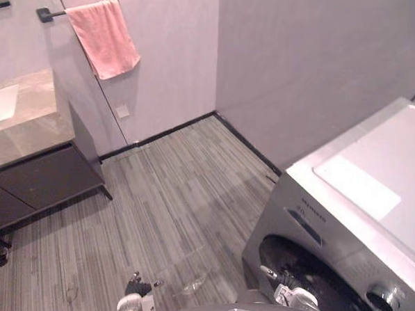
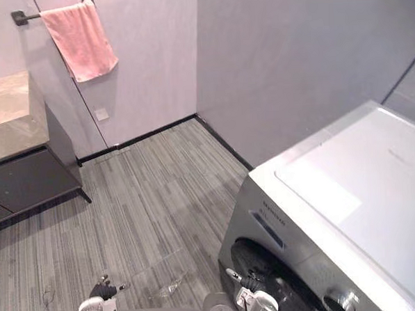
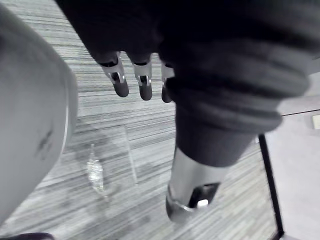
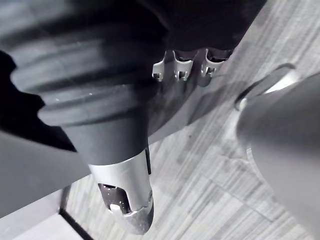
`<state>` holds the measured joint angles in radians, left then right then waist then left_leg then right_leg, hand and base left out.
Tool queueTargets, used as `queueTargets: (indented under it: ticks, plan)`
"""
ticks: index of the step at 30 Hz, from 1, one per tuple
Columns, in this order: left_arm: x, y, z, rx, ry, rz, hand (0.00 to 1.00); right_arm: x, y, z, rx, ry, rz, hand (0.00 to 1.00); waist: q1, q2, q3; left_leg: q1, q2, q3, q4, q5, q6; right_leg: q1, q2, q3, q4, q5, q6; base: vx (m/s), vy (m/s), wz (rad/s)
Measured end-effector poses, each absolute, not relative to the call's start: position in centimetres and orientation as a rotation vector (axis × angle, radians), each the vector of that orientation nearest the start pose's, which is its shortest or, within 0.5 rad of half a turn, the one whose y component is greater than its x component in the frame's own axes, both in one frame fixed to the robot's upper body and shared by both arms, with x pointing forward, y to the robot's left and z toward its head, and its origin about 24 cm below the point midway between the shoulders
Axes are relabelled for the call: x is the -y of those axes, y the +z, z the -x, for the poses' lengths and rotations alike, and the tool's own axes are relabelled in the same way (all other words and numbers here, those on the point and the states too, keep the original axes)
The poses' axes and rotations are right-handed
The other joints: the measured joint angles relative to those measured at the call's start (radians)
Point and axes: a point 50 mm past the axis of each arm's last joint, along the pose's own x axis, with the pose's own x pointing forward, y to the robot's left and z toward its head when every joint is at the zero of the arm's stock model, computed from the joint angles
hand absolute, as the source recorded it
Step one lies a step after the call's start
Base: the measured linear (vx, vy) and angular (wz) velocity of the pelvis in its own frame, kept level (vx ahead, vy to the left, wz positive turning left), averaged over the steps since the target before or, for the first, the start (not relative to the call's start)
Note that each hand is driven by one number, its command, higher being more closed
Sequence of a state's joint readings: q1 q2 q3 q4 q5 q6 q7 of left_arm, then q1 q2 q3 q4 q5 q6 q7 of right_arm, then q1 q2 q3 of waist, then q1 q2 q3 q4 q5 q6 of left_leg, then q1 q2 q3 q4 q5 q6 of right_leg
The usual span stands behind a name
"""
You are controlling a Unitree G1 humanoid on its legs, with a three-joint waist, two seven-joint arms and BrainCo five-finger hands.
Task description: Pick up the laundry basket with both hands and put the clothes into the washing machine.
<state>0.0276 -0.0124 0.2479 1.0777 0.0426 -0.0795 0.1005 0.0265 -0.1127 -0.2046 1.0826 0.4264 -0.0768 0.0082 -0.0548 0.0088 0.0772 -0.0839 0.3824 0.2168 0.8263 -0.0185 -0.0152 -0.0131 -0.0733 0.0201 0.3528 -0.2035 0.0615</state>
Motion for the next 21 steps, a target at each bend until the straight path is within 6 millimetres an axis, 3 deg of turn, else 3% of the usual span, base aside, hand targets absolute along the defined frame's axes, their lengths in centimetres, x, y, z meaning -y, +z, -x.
queueTargets:
  ticks: [2, 3, 4, 5, 7, 8, 10, 14, 16, 18, 19, 20, 21]
  plan:
    - [-17.2, -15.8, -11.5, -1.021, 0.255, 0.035, 0.0, 22.3, -15.7, -9.6, -0.978, -0.528, -0.375, 0.0, -0.014, 0.014, 0.018, -0.014, -0.025, 0.191, -0.022, -0.097, -0.014, 0.122, -0.015, -0.087, -0.084, 0.0, 0.0, 0.21, -0.031, 0.88]
    - [-17.0, -15.8, -11.5, -1.02, 0.243, 0.029, 0.0, 22.4, -15.7, -9.3, -0.983, -0.537, -0.373, 0.0, -0.012, 0.021, 0.02, -0.028, -0.05, 0.203, -0.059, -0.114, -0.019, 0.133, -0.016, -0.1, -0.101, 0.0, 0.0, 0.15, 0.081, 0.76]
    - [-17.0, -15.8, -11.6, -1.019, 0.227, 0.013, 0.0, 22.9, -15.6, -9.4, -0.974, -0.556, -0.374, 0.0, -0.006, 0.035, 0.023, -0.048, -0.111, 0.199, -0.162, -0.142, -0.018, 0.138, -0.02, -0.12, -0.113, -0.008, 0.008, 0.16, 0.104, 0.62]
    - [-17.3, -15.8, -11.4, -1.026, 0.213, -0.014, 0.0, 22.8, -15.6, -9.5, -0.967, -0.556, -0.375, 0.0, -0.007, 0.037, 0.017, -0.024, -0.169, 0.173, -0.29, -0.159, -0.066, 0.124, -0.027, -0.122, -0.117, -0.012, 0.016, 0.15, 0.073, 0.68]
    - [-17.7, -15.7, -11.9, -1.013, 0.194, -0.053, 0.0, 22.6, -15.5, -10.2, -0.955, -0.546, -0.384, 0.0, -0.01, 0.027, 0.032, -0.009, -0.214, 0.194, -0.398, -0.158, -0.061, 0.117, -0.037, -0.123, -0.147, -0.001, 0.022, 0.1, 0.06, 0.84]
    - [-18.5, -15.7, -11.5, -1.024, 0.206, -0.07, 0.0, 22.2, -15.6, -10.4, -0.959, -0.548, -0.401, 0.0, 0.004, 0.014, 0.053, -0.003, -0.225, 0.216, -0.44, -0.143, -0.032, 0.126, -0.045, -0.132, -0.178, 0.019, 0.035, 0.07, 0.095, 0.69]
    - [-19.4, -15.8, -10.9, -1.038, 0.275, -0.034, 0.0, 21.5, -15.6, -11.0, -0.955, -0.534, -0.416, 0.0, 0.03, 0.007, 0.057, 0.05, -0.241, 0.22, -0.506, -0.128, -0.01, 0.173, -0.042, -0.125, -0.224, 0.052, 0.023, 0.07, 0.06, 0.17]
    - [-20.1, -16.2, -9.0, -1.093, 0.297, -0.051, 0.0, 21.0, -15.5, -11.5, -0.948, -0.502, -0.416, 0.0, 0.019, -0.009, 0.023, 0.171, -0.31, 0.225, -0.699, -0.059, -0.006, 0.194, -0.069, -0.117, -0.198, 0.046, 0.024, 0.0, 0.005, 0.0]
    - [-20.2, -16.3, -9.0, -1.105, 0.288, -0.063, 0.0, 20.8, -15.7, -11.1, -0.959, -0.499, -0.418, 0.0, 0.012, -0.015, 0.021, 0.199, -0.346, 0.212, -0.783, -0.038, -0.001, 0.171, -0.089, -0.128, -0.113, 0.013, 0.044, -0.1, 0.011, 0.22]
    - [-19.6, -16.4, -9.1, -1.115, 0.252, -0.074, 0.0, 20.9, -15.8, -10.3, -0.97, -0.504, -0.417, 0.0, -0.005, -0.01, 0.024, 0.219, -0.363, 0.163, -0.83, -0.036, 0.0, 0.071, -0.106, -0.134, 0.134, 0.004, 0.057, -0.09, 0.015, 0.59]
    - [-19.7, -16.4, -9.3, -1.11, 0.23, -0.096, 0.0, 21.0, -15.7, -10.2, -0.958, -0.503, -0.407, 0.0, -0.013, -0.025, 0.031, 0.233, -0.369, 0.144, -0.841, -0.034, 0.003, -0.001, -0.114, -0.101, 0.298, 0.044, 0.072, -0.02, 0.033, 0.79]
    - [-19.9, -16.2, -9.7, -1.099, 0.203, -0.126, 0.0, 20.8, -15.8, -10.0, -0.967, -0.494, -0.403, 0.0, -0.012, -0.029, 0.043, 0.244, -0.366, 0.127, -0.846, -0.031, 0.006, -0.057, -0.109, -0.057, 0.412, 0.096, 0.063, -0.02, 0.022, 0.76]
    - [-19.9, -16.2, -9.8, -1.097, 0.192, -0.136, 0.0, 20.9, -15.8, -9.8, -0.968, -0.497, -0.401, 0.0, -0.013, -0.033, 0.04, 0.244, -0.362, 0.12, -0.845, -0.029, 0.008, -0.068, -0.11, -0.045, 0.445, 0.094, 0.052, -0.01, -0.05, 0.72]
